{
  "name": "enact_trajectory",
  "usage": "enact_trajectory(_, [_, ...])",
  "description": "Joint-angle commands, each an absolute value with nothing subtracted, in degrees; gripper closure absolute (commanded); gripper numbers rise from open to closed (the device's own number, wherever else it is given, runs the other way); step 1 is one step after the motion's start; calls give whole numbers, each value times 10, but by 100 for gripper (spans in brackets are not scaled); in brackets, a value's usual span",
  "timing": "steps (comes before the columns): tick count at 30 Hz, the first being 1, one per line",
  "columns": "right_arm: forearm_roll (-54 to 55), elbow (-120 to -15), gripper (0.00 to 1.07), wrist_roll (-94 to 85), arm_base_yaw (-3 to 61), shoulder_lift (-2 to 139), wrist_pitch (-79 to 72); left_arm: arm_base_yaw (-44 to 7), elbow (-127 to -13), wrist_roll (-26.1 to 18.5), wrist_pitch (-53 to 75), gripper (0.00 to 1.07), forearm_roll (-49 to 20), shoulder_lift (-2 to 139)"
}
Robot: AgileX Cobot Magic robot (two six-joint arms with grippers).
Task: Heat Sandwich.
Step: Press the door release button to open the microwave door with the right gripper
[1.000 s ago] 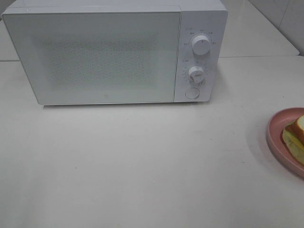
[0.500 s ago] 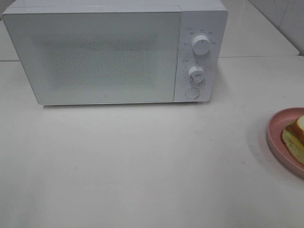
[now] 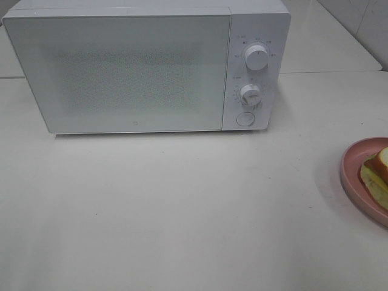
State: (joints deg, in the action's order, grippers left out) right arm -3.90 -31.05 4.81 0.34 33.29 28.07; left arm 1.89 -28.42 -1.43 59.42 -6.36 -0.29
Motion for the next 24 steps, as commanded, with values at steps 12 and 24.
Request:
enact_trajectory(12, [-38,-314,31,108,1,400,226,19,-282,-14,588,6,-65,-18])
enact_trajectory(24, [-40,-314,31,109,1,426,167,19,-282,-14,588,6,-65,-18])
